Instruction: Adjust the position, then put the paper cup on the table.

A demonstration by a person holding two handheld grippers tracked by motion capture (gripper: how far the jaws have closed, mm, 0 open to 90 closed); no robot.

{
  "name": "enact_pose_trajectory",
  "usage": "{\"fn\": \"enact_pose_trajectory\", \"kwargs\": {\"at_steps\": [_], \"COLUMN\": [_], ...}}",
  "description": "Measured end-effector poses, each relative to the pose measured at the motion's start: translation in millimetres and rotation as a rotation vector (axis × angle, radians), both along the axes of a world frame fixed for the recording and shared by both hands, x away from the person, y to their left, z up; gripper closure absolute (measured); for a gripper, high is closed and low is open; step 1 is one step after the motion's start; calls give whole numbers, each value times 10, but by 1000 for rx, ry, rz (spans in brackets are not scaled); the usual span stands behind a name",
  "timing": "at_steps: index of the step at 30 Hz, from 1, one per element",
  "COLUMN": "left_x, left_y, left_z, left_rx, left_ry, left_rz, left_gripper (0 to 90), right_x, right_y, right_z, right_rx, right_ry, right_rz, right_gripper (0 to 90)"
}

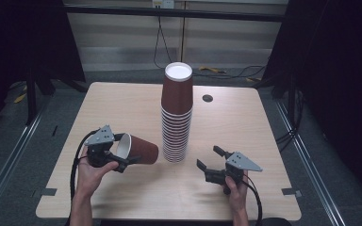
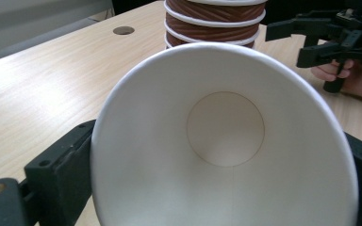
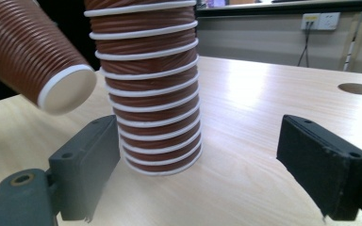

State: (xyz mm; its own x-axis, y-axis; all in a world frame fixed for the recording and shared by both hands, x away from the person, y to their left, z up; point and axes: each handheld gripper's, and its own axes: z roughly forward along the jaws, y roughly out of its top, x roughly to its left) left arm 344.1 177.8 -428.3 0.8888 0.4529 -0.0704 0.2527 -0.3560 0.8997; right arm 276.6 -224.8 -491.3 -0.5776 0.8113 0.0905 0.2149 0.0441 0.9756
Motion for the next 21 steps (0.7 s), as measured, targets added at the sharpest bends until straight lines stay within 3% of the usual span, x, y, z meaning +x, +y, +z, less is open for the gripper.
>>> {"fn": "enact_pose_trajectory", "kwargs": {"at_steps": [6,7,9,10,11,13,16,17,18,21], "left_x": [80,100,109,138,151,179,267,267,352,413], "left_y": [31,29,22,18,14,2,-75,-75,-71,-61], "left_z": [55,76,87,101,107,118,149,149,143,135], "left_rx": [48,83,105,135,137,137,216,216,263,279], "left_ry": [13,9,8,8,12,26,51,51,81,97], "left_rz": [17,30,44,44,44,42,75,75,98,114], "left_gripper": [48,48,48,48,48,48,48,47,47,47], "right_x": [2,-16,-22,-26,-33,-35,-28,-22,-20,-23], "right_y": [22,33,28,21,-6,-19,-51,-51,-53,-63], "right_z": [-29,-34,-37,-45,-73,-84,-103,-107,-111,-111], "right_rx": [-38,-34,-29,-36,-21,-18,-8,-20,-22,-12], "right_ry": [-30,-55,-61,-80,-102,-107,-122,-126,-125,-122], "right_rz": [-53,-75,-81,-111,-154,-171,-207,-218,-220,-237], "right_gripper": [131,136,134,137,136,136,133,134,133,133]}}
